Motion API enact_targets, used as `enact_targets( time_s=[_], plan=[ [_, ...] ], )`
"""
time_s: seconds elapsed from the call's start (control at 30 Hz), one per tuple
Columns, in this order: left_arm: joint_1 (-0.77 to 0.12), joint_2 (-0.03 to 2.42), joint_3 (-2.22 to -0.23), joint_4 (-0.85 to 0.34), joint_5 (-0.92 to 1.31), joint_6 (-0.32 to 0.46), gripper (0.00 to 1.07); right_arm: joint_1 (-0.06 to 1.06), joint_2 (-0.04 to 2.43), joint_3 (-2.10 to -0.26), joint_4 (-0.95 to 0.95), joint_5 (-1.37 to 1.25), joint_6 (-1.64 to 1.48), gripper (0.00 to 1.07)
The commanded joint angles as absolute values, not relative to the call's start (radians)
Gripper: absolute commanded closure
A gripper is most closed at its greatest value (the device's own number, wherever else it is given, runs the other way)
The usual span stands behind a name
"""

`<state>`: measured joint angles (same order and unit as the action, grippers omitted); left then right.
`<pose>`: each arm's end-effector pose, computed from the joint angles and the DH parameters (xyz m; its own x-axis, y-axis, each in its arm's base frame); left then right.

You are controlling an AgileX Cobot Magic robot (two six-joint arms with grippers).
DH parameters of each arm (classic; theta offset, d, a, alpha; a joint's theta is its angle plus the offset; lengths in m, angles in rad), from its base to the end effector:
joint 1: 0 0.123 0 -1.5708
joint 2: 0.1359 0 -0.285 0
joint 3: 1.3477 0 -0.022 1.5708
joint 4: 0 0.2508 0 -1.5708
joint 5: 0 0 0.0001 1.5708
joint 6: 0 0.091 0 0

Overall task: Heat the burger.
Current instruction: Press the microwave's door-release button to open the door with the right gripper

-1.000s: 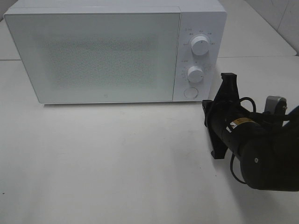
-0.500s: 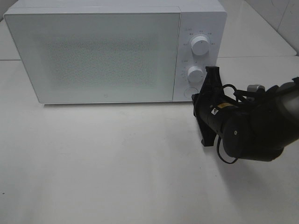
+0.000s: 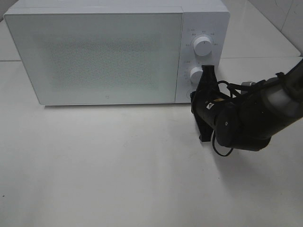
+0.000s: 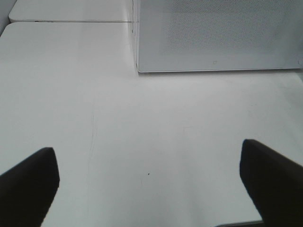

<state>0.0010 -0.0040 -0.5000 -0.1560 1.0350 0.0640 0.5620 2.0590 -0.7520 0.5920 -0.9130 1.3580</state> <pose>-0.0049 -0.0122 0.2802 -0.4264 -0.0164 -0.9044 0.1131 0.9910 -0.0713 0.3164 0.1518 0.0945 -0.0737 0.9973 -0.0062 0.3469 0.0315 0.9374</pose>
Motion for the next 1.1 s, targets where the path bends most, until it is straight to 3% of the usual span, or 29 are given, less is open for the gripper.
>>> enact_targets(
  time_s=[0.03, 1.1],
  plan=[
    [0.001, -0.027, -0.496, -0.157, 1.026, 0.062, 0.09, 0.559, 2.068, -0.779, 0.58, -0.91, 1.341, 1.07],
    [0.001, -0.027, -0.496, -0.157, 1.026, 0.062, 0.09, 0.547, 2.115, -0.852, 0.621, -0.981, 1.303, 1.07]
  ],
)
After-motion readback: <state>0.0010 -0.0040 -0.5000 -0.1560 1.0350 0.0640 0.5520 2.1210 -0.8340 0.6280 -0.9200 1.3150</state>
